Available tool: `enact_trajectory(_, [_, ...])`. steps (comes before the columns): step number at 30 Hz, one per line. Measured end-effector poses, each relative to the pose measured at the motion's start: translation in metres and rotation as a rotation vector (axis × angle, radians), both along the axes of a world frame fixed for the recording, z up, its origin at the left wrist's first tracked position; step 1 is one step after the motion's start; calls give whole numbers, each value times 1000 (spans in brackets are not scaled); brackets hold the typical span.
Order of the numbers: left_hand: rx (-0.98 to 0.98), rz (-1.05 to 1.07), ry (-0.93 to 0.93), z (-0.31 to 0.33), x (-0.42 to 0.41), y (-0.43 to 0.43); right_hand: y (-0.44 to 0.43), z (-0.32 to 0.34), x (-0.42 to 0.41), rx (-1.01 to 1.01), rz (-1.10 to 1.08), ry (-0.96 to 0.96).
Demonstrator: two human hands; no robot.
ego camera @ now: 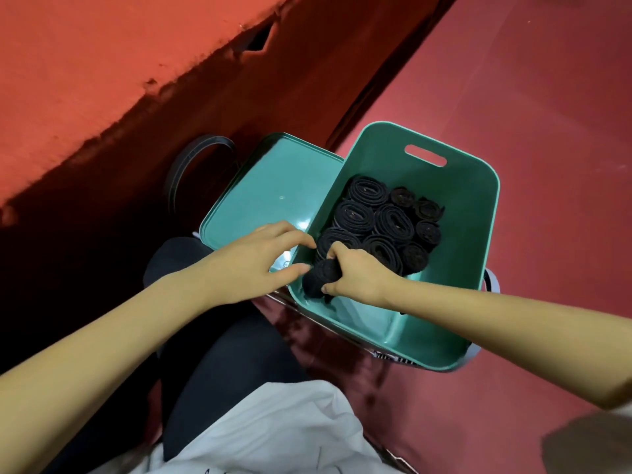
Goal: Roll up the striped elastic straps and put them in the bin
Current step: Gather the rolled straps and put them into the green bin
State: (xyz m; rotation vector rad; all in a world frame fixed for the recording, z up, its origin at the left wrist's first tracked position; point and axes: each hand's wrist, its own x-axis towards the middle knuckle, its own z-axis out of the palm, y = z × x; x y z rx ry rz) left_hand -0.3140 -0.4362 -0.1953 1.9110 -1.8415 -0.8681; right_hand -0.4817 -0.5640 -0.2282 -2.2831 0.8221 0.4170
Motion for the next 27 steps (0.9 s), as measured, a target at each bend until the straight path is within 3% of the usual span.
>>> enact_trajectory(7, [27, 45, 36, 3, 0, 5, 2, -21, 14, -151, 144, 36])
enact_trajectory(11, [40, 50, 61, 4, 0, 7, 1, -21, 10, -79, 90, 63])
enact_trajectory(16, [52, 53, 68, 4, 1, 7, 0, -18, 0, 151, -28, -2])
enact_trajectory(27, [52, 64, 61, 3, 1, 7, 5, -26, -2, 109, -17, -121])
